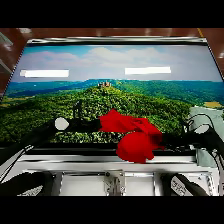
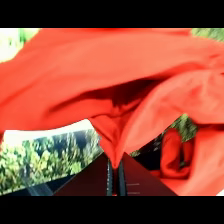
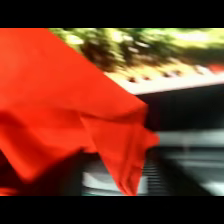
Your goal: Fold the shirts.
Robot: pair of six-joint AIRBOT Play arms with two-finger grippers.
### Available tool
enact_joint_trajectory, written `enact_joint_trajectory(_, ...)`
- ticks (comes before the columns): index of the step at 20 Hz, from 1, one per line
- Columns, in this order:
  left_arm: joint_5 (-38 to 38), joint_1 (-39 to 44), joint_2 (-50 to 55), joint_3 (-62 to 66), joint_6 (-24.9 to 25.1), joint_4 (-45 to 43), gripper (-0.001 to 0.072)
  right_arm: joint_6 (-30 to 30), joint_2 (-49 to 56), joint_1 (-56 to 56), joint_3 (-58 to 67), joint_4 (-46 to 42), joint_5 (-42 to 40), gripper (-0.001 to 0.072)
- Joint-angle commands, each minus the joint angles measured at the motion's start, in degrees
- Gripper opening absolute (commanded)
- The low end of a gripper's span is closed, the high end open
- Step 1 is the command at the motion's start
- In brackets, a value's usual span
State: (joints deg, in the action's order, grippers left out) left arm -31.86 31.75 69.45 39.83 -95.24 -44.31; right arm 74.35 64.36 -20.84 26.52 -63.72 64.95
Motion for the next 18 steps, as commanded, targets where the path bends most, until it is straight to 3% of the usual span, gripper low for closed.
enact_joint_trajectory(1, 0.7, -1.8, -3.2, 0.6, 2.1, -0.3, 0.0041, 0.1, 3.1, 4.7, 0.8, 1.7, -2.2, 0.0065)
enact_joint_trajectory(5, -3.3, -8.2, -8.7, 7.4, 4.1, -6.9, 0.0039, -3.4, -3.0, 4.9, 11.5, 1.6, 0.7, 0.0064)
enact_joint_trajectory(9, -5.0, -15.1, -17.4, 27.9, 15.8, -10.2, 0.0040, -8.7, -15.7, 4.9, 34.4, 2.9, 0.2, 0.0064)
enact_joint_trajectory(15, -3.4, -20.3, -24.2, 51.9, 20.3, -10.7, 0.0040, -8.5, -27.1, 4.9, 62.0, 3.4, -8.6, 0.0064)
enact_joint_trajectory(18, -11.8, -20.3, -27.6, 52.5, 20.2, -16.4, 0.0039, -8.4, -29.0, 4.9, 66.2, 1.4, -11.1, 0.0064)
